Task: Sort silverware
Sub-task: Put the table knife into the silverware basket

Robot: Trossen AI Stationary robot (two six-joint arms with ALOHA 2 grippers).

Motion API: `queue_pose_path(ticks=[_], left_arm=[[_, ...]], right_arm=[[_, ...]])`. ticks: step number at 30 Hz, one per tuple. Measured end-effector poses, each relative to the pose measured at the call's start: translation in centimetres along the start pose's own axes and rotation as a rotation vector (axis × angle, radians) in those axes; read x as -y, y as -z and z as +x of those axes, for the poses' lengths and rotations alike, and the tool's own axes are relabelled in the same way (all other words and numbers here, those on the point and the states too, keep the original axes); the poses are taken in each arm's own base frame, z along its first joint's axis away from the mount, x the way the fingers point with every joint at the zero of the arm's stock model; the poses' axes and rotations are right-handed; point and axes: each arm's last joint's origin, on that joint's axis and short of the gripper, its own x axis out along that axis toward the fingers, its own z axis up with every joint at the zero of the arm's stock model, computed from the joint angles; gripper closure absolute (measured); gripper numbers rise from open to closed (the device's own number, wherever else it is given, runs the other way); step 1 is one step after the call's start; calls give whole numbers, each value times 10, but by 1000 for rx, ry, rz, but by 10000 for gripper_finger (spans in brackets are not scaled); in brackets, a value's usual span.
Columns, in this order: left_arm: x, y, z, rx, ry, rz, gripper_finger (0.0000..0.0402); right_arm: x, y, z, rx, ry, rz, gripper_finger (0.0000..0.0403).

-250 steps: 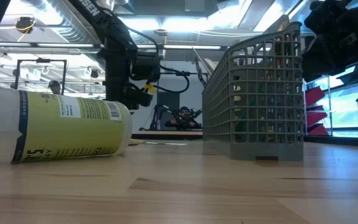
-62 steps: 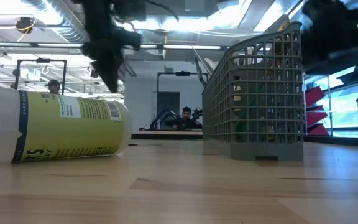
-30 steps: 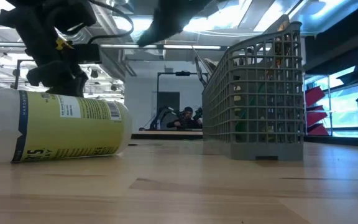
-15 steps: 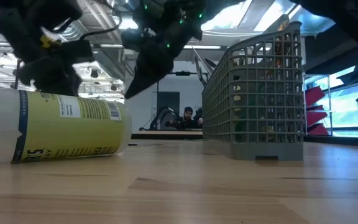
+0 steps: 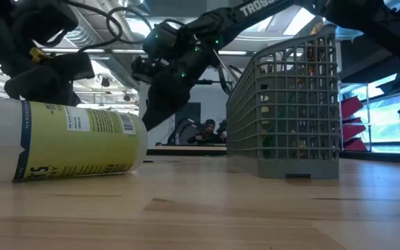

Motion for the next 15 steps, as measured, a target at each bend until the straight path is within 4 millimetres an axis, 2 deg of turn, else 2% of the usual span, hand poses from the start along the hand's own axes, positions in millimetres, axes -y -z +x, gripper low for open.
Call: queue_pose_path(ticks=[15], left_arm=[[-1,4,0,-49,6,20,347]], right_arm=[[9,6,-5,-72,63,24,240]])
